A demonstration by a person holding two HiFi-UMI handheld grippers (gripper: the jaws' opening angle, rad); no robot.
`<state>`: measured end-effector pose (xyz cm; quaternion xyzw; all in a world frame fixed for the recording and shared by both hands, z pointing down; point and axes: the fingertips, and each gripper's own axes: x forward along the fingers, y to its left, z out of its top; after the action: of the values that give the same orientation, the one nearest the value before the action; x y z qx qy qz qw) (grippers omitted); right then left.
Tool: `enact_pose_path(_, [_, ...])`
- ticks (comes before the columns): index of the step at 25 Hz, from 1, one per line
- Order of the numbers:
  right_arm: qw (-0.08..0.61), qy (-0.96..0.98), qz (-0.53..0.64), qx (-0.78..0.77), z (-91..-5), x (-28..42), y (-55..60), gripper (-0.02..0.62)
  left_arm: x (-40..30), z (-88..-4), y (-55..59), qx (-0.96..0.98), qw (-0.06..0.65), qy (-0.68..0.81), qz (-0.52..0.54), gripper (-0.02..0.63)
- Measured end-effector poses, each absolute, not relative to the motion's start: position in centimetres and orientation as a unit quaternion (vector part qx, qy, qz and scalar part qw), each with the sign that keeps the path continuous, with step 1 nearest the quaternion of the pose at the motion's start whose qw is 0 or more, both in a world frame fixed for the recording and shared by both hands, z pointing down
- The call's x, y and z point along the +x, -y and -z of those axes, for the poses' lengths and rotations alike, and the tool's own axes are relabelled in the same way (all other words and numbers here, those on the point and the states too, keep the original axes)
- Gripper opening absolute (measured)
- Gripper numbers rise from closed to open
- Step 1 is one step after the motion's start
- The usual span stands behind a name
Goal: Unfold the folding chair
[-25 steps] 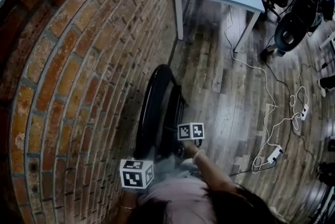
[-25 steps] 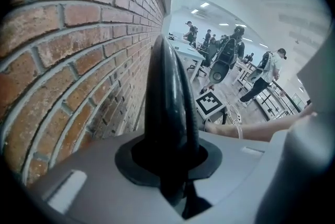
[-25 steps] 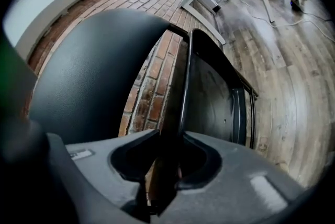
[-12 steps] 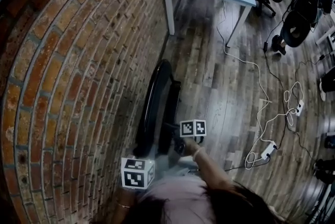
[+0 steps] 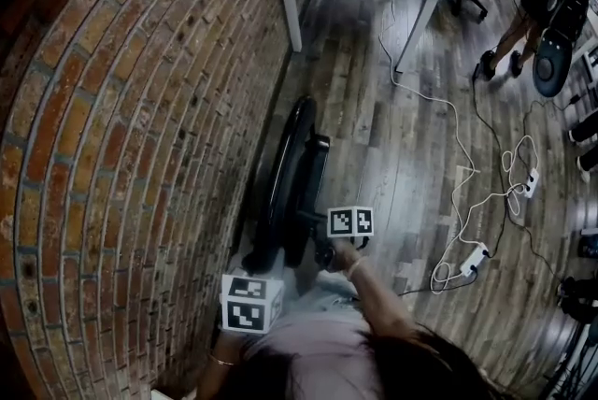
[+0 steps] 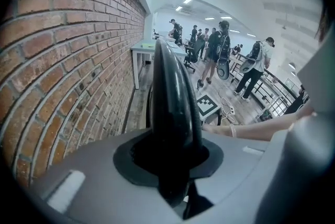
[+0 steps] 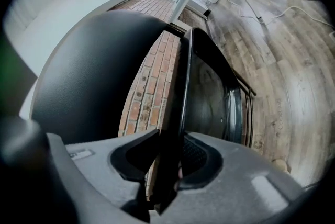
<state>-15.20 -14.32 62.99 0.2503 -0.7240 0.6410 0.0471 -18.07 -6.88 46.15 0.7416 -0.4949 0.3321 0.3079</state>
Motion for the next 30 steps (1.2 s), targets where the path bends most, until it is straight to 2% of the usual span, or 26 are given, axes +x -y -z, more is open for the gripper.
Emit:
enact_pose_path(22, [0.041, 0.725, -0.634, 0.267, -63.1, -4.8, 10.7, 0.101, -8.9, -46.0, 3.6, 0.77, 0.323, 0.451, -0.314, 0.117])
enact_pose_path(30, [0.034, 0.72, -0.641, 0.265, -63.7, -3.9, 9.7, 0.104, -8.2, -46.5, 2.9, 0.78, 0.314, 0.442, -0.312, 0.124])
